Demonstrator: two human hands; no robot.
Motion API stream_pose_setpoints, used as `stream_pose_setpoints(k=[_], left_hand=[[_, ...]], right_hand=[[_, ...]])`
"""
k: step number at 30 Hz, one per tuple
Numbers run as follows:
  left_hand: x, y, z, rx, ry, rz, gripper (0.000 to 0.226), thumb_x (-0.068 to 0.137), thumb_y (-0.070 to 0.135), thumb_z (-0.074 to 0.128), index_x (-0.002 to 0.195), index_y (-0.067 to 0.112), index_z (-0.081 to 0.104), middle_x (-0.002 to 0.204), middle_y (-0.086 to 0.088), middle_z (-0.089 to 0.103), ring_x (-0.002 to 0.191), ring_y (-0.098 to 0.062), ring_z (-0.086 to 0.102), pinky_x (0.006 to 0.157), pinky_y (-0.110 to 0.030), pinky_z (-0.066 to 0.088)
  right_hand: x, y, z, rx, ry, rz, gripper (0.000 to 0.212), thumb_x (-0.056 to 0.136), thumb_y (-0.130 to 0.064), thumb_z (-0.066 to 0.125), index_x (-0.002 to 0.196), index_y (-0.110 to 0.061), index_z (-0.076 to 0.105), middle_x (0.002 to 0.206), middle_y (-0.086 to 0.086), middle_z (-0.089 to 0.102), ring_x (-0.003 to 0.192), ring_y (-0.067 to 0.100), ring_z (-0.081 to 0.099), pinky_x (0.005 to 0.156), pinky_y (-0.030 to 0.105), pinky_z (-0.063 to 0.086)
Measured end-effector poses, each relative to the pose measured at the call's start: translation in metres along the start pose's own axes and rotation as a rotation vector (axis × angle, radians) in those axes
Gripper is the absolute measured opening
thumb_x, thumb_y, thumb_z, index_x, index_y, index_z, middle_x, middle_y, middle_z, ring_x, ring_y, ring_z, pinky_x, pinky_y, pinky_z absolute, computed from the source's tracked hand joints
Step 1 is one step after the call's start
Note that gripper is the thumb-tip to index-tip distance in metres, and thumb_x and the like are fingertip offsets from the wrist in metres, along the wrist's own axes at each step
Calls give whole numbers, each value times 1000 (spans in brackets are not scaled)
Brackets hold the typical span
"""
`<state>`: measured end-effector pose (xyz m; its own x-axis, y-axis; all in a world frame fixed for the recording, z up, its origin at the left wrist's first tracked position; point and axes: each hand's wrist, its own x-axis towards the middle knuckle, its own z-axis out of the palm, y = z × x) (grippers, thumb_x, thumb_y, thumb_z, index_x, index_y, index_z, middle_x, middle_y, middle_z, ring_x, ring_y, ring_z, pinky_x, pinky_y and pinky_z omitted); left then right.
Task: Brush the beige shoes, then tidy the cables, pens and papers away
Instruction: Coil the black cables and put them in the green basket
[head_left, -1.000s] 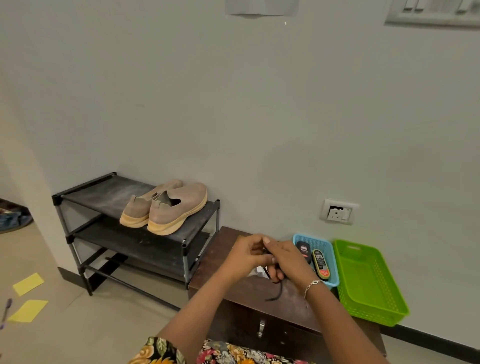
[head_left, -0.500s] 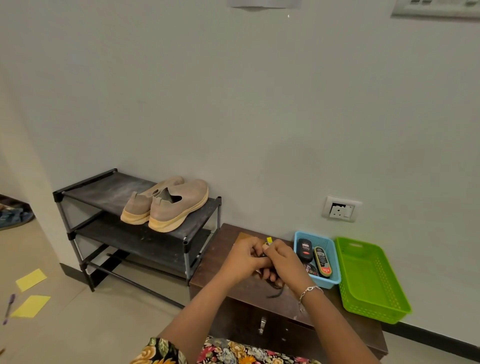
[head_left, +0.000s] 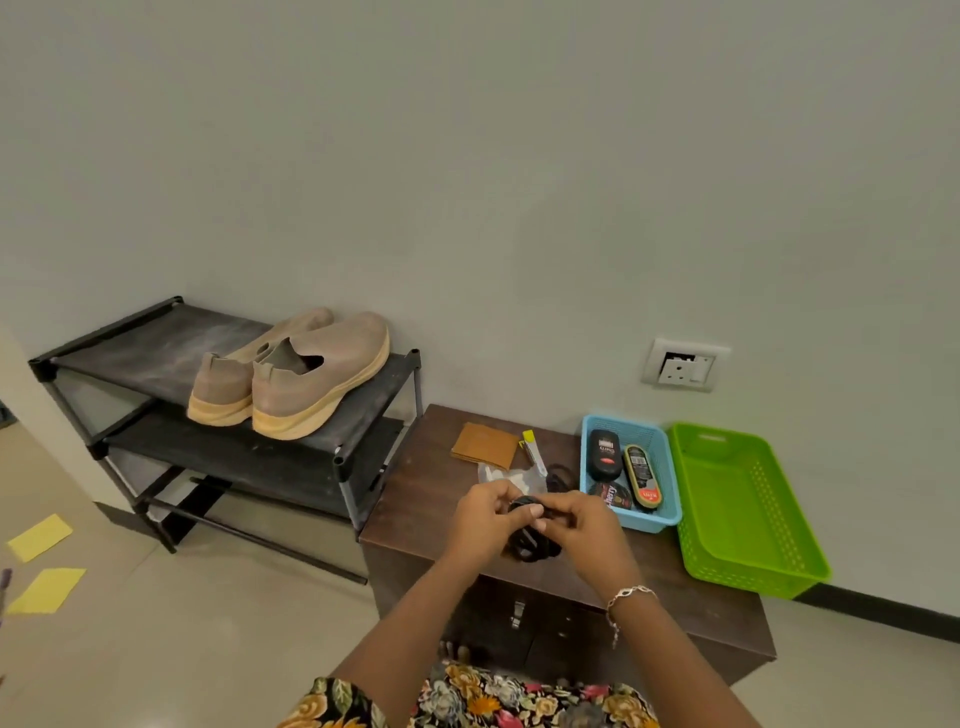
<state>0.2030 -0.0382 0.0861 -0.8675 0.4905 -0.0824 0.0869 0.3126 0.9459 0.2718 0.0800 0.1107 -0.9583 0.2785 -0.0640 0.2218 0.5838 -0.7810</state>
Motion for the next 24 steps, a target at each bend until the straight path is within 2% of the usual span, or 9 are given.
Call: stream_pose_setpoints(k=[2,5,9,14,18,21,23,24], left_hand=[[11,-10,13,-32,-35,-42,13,85,23,65,74,22,59,76,-1,64,74,-14,60,69,-30,51],[30,-27,30,-67,-70,-116,9,89,21,61,82,15,59,76,-4,63,67,-15,62,56,-26,53],[58,-59,44,-38,-104,-266,8,90,18,59,85,13,56,69,-1,61,57,-11,57,53,-26,52],[82,-97,59,54,-126,-325,8,88,14,61,82,12,57,68,-1,58,56,-10,54,50,-22,48],[94,-117,70,138,-143,-334,10,88,13,61,78,15,56,69,-1,57,57,-9,54,52,-24,48],[97,-127,77,250,-128,-334,14,84,15,65,75,20,56,65,5,53,64,-13,55,62,-32,52],[97,-131,80,347,-141,-325,9,81,16,68,83,18,59,72,1,59,74,-20,58,70,-32,49],[96,-131,82,414,-164,-316,13,81,17,68,91,16,60,82,-2,63,81,-22,60,73,-30,47]], right_hand=[[10,16,1,-53,37,42,24,85,-6,60,105,-15,71,99,5,70,94,15,61,84,25,49],[29,52,4,-28,113,183,29,83,-1,61,107,-13,70,101,5,71,92,12,60,75,11,42],[53,108,6,97,207,449,26,78,3,66,103,-3,70,103,12,70,96,20,61,83,22,42],[76,176,16,155,289,724,18,73,5,70,91,4,68,98,18,69,94,27,62,77,24,40],[88,206,25,105,326,786,14,74,1,70,88,-2,69,98,17,69,96,30,62,81,27,43],[92,218,33,15,347,779,13,73,-4,73,84,-9,70,99,14,69,98,31,62,86,33,47],[91,221,36,-11,372,750,18,70,-5,76,86,-10,69,99,15,66,99,32,61,89,38,48],[89,220,36,-15,389,728,22,69,-5,77,90,-9,69,101,16,64,98,32,60,90,38,48]])
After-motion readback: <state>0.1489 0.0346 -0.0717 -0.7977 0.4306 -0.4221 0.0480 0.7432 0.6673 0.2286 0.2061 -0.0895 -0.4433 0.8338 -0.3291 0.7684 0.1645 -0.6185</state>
